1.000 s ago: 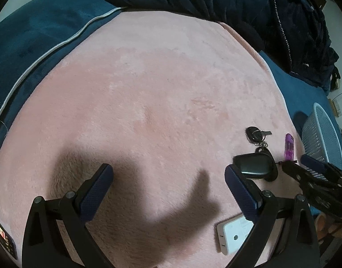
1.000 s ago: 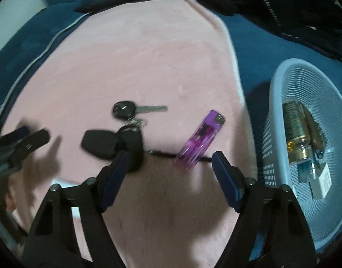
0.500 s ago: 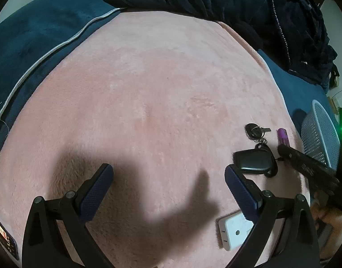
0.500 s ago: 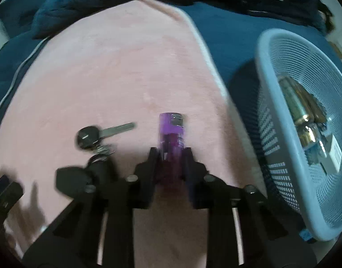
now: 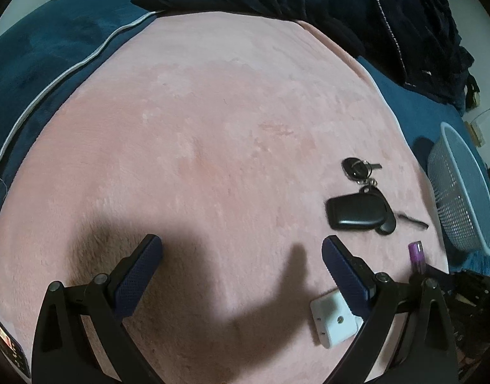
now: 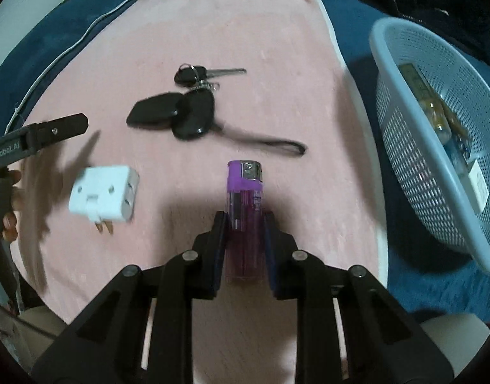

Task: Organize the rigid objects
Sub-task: 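Grasp the purple lighter with the right gripper while the left gripper grasps the white charger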

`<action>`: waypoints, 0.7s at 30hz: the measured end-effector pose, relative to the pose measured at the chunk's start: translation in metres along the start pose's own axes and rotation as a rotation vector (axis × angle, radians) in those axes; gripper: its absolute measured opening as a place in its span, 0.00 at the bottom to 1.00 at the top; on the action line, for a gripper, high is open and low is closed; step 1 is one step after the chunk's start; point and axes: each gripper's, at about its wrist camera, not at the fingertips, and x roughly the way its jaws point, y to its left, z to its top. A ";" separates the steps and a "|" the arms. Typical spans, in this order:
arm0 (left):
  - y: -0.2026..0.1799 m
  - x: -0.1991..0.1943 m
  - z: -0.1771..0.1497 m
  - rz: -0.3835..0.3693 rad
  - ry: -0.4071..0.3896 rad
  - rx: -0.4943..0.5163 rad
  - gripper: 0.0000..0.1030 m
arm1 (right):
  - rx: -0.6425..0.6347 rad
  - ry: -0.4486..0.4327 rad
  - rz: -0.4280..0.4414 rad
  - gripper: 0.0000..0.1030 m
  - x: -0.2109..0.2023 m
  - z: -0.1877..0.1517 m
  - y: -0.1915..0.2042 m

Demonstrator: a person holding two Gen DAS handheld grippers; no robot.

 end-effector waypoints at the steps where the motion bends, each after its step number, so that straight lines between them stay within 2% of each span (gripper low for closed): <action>1: 0.001 0.000 -0.001 0.000 0.002 0.002 0.97 | -0.002 0.002 0.002 0.23 -0.003 0.000 -0.005; 6: 0.002 -0.002 -0.007 -0.024 0.001 0.018 0.97 | 0.014 -0.014 0.016 0.25 0.001 0.007 -0.007; 9: -0.002 -0.009 -0.012 -0.059 -0.003 0.043 0.97 | 0.022 0.034 0.018 0.26 0.014 0.006 -0.009; 12: -0.018 -0.020 -0.019 -0.069 0.000 0.106 0.97 | 0.058 0.041 0.063 0.24 0.009 0.007 -0.015; 15: -0.042 -0.022 -0.025 -0.072 0.032 0.205 0.97 | 0.044 0.041 0.091 0.22 0.003 -0.001 -0.021; 21: -0.089 -0.010 -0.034 -0.024 0.116 0.508 0.97 | 0.040 0.050 0.138 0.22 0.001 -0.012 -0.033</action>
